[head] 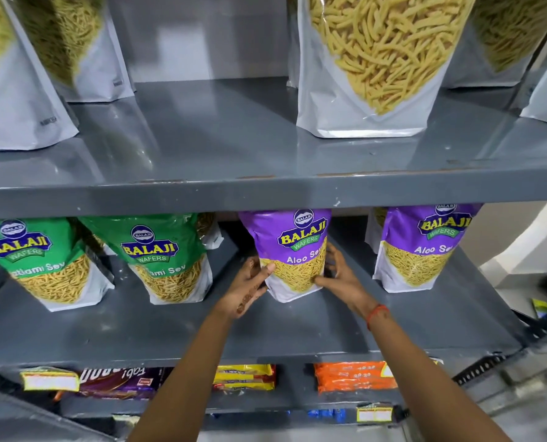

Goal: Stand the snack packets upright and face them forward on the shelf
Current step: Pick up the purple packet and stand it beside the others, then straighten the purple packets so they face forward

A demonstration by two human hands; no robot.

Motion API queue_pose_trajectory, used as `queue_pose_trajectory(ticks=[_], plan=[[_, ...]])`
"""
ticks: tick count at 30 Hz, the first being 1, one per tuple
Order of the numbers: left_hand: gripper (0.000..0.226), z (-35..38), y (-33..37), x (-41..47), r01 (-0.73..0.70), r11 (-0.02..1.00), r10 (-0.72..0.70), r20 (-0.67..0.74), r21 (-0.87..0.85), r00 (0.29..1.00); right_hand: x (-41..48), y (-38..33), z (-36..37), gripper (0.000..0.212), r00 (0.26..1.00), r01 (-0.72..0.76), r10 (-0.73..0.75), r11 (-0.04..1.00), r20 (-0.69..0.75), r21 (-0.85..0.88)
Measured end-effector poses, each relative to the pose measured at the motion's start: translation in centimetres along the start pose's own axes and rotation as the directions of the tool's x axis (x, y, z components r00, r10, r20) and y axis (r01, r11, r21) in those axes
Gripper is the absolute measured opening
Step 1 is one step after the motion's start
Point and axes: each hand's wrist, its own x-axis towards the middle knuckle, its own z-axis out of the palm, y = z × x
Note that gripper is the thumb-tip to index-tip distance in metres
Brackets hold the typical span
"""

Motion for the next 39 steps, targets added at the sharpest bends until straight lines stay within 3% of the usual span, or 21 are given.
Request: queue_pose_trajectory(ticks=[7, 11, 14, 16, 20, 22, 26, 29, 31, 32, 34, 36, 39], plan=[[0.026, 1.6, -0.7, -0.4, -0.055, 0.996, 0.052, -0.051, -0.066, 0.997, -1.5, 2.1, 1.4, 0.077, 0.982, 0.019, -0.025, 0.999, -0.189, -0.032], [0.028, 1.5, -1.2, -0.4, -0.073, 0.997, 0.070, -0.071, -0.037, 0.995, -2.0, 2.0, 1.8, 0.067, 0.978, 0.009, -0.021, 0.998, -0.207, -0.058], [0.047, 1.8, -2.0, -1.3, -0.099, 0.995, 0.100, -0.125, 0.011, 0.987, -2.7, 1.3, 2.3, 0.067, 0.964, -0.008, -0.015, 0.996, -0.267, -0.083], [0.061, 2.8, -2.1, -2.5, -0.192, 0.963, 0.230, -0.202, 0.189, 0.952, -3.6, 0.6, 2.8, 0.071, 0.897, 0.038, -0.095, 0.990, -0.431, -0.139], [0.074, 7.2, -2.6, -5.4, -0.398, 0.692, 0.601, -0.174, 0.603, 0.780, -5.8, -1.6, 2.6, 0.046, 0.675, 0.240, -0.410, 0.908, -0.613, -0.343], [0.071, 10.6, -2.4, -5.7, -0.459, 0.649, 0.628, -0.086, 0.608, 0.774, -6.1, -3.2, 1.3, 0.033, 0.563, 0.290, -0.508, 0.860, -0.652, -0.420], [0.077, 17.5, -2.7, -3.8, -0.485, 0.743, 0.518, 0.064, 0.462, 0.853, -7.3, -3.6, -4.0, 0.032, 0.410, 0.307, -0.604, 0.797, -0.683, -0.520], [0.089, 21.7, -2.6, -0.9, -0.310, 0.848, 0.323, 0.045, 0.429, 0.945, -7.9, -1.3, -10.1, 0.079, 0.482, 0.210, -0.446, 0.895, -0.754, -0.394], [0.100, 22.5, -2.6, 2.2, -0.218, 0.882, 0.231, 0.018, 0.417, 0.973, -7.5, 0.4, -14.3, 0.106, 0.660, 0.100, -0.274, 0.955, -0.699, -0.281], [0.103, 22.6, -2.6, 3.6, -0.189, 0.888, 0.199, 0.019, 0.420, 0.980, -7.3, 0.7, -16.3, 0.108, 0.770, 0.076, -0.203, 0.970, -0.605, -0.229], [0.102, 22.5, -3.3, 6.0, -0.185, 0.897, 0.171, 0.069, 0.403, 0.983, -6.9, 0.7, -19.0, 0.084, 0.920, 0.081, -0.149, 0.977, -0.363, -0.196], [0.091, 22.7, -4.0, 6.9, -0.166, 0.926, 0.136, 0.109, 0.340, 0.985, -6.2, 0.2, -20.2, 0.068, 0.964, 0.120, -0.164, 0.971, -0.209, -0.208], [0.080, 23.4, -4.0, 5.8, -0.122, 0.953, 0.090, 0.127, 0.277, 0.988, -6.3, 0.4, -20.9, 0.068, 0.978, 0.110, -0.136, 0.980, -0.157, -0.165]])
